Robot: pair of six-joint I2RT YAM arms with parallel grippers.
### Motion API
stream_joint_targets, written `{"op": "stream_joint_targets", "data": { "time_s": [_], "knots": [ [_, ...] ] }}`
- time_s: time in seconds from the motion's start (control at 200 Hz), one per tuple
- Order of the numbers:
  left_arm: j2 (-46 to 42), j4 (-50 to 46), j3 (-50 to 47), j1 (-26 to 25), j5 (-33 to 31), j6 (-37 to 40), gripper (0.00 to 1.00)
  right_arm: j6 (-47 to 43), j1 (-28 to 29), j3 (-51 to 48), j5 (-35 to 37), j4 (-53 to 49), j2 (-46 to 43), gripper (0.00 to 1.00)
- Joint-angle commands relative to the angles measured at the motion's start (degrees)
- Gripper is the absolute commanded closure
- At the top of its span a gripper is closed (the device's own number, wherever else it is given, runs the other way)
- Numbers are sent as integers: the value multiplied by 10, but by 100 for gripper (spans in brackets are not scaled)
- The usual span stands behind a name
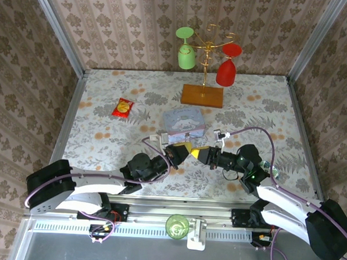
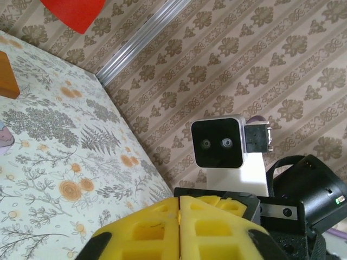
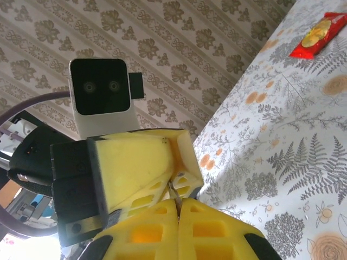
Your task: Unlock the padlock with the key
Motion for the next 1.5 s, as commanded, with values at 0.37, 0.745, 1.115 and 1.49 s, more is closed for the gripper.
{"op": "stream_joint_targets", "data": {
  "time_s": [0.37, 0.745, 1.115, 1.49],
  "knots": [
    [-133, -418, 33, 104, 0, 32, 0, -141, -56, 50, 116, -415, -31, 100],
    [95, -396, 118, 119, 53, 44, 7, -194, -99, 95, 173, -484, 25, 100],
    [249, -417, 218, 132, 65, 53, 11, -201, -116, 63, 166, -502, -29, 100],
    [319, -476, 290, 115, -8, 84, 21, -198, -126, 37, 154, -506, -59, 100]
  ]
}}
